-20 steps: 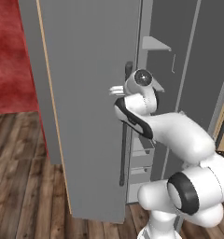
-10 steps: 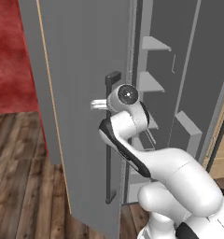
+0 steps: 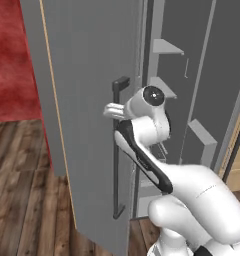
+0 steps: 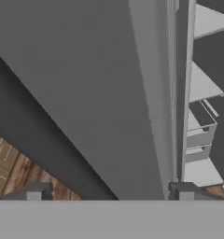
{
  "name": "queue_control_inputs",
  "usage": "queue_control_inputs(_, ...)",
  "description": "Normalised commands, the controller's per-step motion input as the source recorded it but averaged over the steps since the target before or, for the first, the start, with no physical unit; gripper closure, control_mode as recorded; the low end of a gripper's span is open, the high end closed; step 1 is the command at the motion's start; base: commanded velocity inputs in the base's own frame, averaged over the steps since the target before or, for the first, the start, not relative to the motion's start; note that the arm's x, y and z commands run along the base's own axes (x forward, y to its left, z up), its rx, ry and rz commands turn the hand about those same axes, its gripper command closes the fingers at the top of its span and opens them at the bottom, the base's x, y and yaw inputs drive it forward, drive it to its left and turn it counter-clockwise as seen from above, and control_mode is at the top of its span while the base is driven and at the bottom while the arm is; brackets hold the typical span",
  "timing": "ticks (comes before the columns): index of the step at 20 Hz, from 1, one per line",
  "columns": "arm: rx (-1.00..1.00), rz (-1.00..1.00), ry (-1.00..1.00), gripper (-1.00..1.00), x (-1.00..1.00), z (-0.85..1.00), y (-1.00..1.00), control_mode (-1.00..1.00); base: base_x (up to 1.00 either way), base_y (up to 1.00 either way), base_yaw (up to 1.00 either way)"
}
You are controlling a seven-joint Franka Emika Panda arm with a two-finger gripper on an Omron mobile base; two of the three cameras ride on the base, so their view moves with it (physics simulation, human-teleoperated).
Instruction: Move the hot dog bun to the plate on the dining table and place the condiment next to that plate. Then navigate to the fridge and take the sausage and place it on the plate as well.
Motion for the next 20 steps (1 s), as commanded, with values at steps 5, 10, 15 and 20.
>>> queue_control_inputs(5, 0.28, 0.00, 0.02, -1.00, -0.65, 0.00, -0.70, -1.00, 0.00, 0.00, 0.00)
queue_control_inputs(10, 0.08, 0.06, -0.12, -1.00, -0.77, 0.07, 0.32, -1.00, 0.00, 0.00, 0.00)
queue_control_inputs(15, 0.11, 0.01, -0.06, -1.00, -0.46, 0.42, -0.23, -1.00, 0.00, 0.00, 0.00)
queue_control_inputs(20, 0.24, 0.00, 0.08, -1.00, 0.03, 0.07, -0.87, -1.00, 0.00, 0.00, 0.00)
